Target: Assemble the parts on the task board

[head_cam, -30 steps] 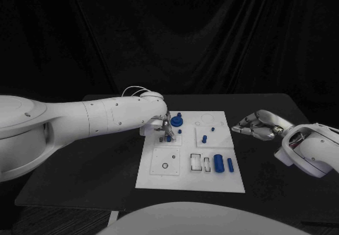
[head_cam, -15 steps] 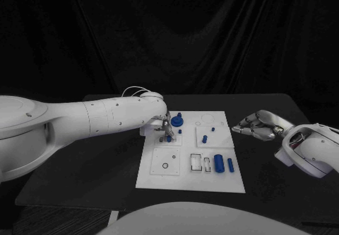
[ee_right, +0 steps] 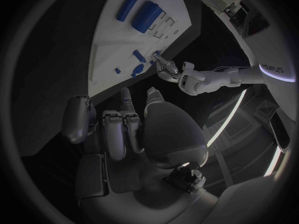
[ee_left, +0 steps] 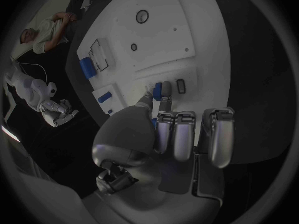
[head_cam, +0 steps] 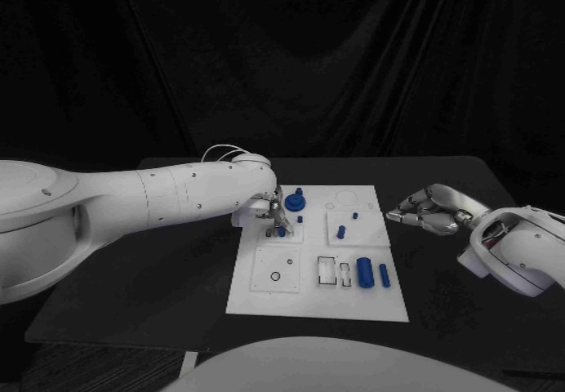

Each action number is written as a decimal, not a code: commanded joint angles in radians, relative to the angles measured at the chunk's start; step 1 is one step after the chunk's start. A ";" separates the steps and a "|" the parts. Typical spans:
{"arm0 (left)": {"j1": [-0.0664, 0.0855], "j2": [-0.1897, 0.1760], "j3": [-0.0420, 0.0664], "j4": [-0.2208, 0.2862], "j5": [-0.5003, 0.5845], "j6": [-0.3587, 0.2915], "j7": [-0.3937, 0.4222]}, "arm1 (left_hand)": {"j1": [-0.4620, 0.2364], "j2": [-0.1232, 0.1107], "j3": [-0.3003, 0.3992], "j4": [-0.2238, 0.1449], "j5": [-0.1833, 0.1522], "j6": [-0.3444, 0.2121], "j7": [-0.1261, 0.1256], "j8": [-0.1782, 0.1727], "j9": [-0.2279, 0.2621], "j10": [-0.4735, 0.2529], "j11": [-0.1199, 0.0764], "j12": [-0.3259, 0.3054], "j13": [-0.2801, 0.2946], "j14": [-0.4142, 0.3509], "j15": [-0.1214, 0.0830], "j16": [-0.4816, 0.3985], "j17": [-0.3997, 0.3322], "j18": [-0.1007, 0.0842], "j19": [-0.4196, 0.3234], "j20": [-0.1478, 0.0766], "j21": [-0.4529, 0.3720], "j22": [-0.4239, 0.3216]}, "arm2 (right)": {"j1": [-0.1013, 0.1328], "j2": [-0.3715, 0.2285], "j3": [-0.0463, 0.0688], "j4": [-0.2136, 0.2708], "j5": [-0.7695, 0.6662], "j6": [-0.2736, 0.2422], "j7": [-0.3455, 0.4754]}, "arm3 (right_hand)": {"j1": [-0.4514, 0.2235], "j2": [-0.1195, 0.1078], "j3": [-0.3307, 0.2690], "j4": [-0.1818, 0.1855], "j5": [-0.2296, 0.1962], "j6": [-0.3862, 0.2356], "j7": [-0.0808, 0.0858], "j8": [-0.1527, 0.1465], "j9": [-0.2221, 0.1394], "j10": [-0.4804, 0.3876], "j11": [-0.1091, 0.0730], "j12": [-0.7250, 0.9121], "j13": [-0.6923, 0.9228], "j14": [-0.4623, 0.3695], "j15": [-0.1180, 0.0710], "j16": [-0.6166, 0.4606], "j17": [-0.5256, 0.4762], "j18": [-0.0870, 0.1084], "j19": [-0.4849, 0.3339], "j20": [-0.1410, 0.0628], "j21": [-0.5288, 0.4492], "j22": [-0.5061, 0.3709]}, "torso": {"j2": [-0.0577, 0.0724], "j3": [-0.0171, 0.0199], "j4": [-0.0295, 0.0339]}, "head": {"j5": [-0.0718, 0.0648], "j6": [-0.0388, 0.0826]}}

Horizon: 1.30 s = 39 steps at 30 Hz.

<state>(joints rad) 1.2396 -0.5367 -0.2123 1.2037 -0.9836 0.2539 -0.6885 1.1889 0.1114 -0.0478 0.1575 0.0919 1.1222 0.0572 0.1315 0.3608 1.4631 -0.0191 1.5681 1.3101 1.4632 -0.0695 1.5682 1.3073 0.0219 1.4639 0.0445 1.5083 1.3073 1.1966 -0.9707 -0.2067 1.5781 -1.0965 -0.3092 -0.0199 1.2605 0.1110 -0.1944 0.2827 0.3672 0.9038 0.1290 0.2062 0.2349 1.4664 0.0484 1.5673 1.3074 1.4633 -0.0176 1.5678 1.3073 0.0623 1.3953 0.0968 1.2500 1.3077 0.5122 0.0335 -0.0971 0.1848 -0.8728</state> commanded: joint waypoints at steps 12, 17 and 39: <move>-0.004 -0.001 -0.001 0.002 0.002 0.015 0.007 | -0.021 -0.010 -0.004 0.019 -0.025 0.017 0.001 0.008 0.011 0.108 0.003 0.003 0.261 0.108 0.001 0.003 0.263 0.004 0.044 0.000 -0.004 0.176 | -0.003 -0.001 0.001 0.000 -0.001 0.009 -0.018 | 0.009 -0.001 -0.006 0.003 0.001 -0.007 -0.001 0.003 -0.001 0.104 0.004 0.004 0.263 0.108 0.005 0.003 0.263 0.016 -0.004 0.001 -0.006 0.159 | 0.000 0.0001 -0.0003 | -0.002 0.000; -0.005 -0.001 -0.001 0.002 0.002 0.017 0.007 | -0.015 -0.011 -0.001 0.019 -0.023 0.033 -0.007 0.024 0.025 0.108 -0.003 0.003 0.261 0.108 -0.003 0.003 0.263 0.004 0.045 -0.003 -0.004 0.177 | -0.004 0.000 0.001 -0.001 -0.001 0.011 -0.019 | 0.009 -0.001 -0.006 0.003 0.001 -0.007 -0.001 0.003 -0.001 0.104 0.004 0.004 0.263 0.108 0.005 0.003 0.263 0.016 -0.004 0.001 -0.006 0.159 | 0.000 0.0003 -0.0003 | -0.001 0.000; -0.006 0.010 -0.001 -0.010 0.002 0.005 0.034 | 0.062 -0.039 0.081 -0.045 0.213 -0.001 -0.028 0.085 0.139 0.108 -0.023 0.003 0.261 0.108 -0.022 0.003 0.263 0.004 0.045 -0.023 -0.009 0.179 | -0.004 -0.002 0.001 0.000 -0.001 0.016 -0.025 | 0.008 0.000 -0.008 0.004 0.000 -0.006 -0.001 0.003 -0.001 0.104 0.004 0.004 0.263 0.108 0.005 0.003 0.263 0.016 -0.005 0.001 -0.008 0.158 | 0.000 0.0000 -0.0007 | -0.001 0.000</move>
<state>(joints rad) 1.2367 -0.5287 -0.2123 1.1947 -0.9831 0.2612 -0.6780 1.2431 0.0725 0.0287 0.1116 0.3021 1.1272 0.0305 0.2129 0.4993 1.4686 -0.0389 1.5670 1.3090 1.4671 -0.0878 1.5682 1.3073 0.0220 1.4676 0.0265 1.5045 1.3080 1.1954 -0.9712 -0.2066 1.5767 -1.0965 -0.2995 -0.0262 1.2605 0.1109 -0.1971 0.2854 0.3672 0.9038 0.1290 0.2062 0.2351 1.4664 0.0485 1.5673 1.3074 1.4633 -0.0176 1.5678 1.3073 0.0623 1.3953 0.0968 1.2449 1.3073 0.5122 0.0337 -0.0972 0.1834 -0.8728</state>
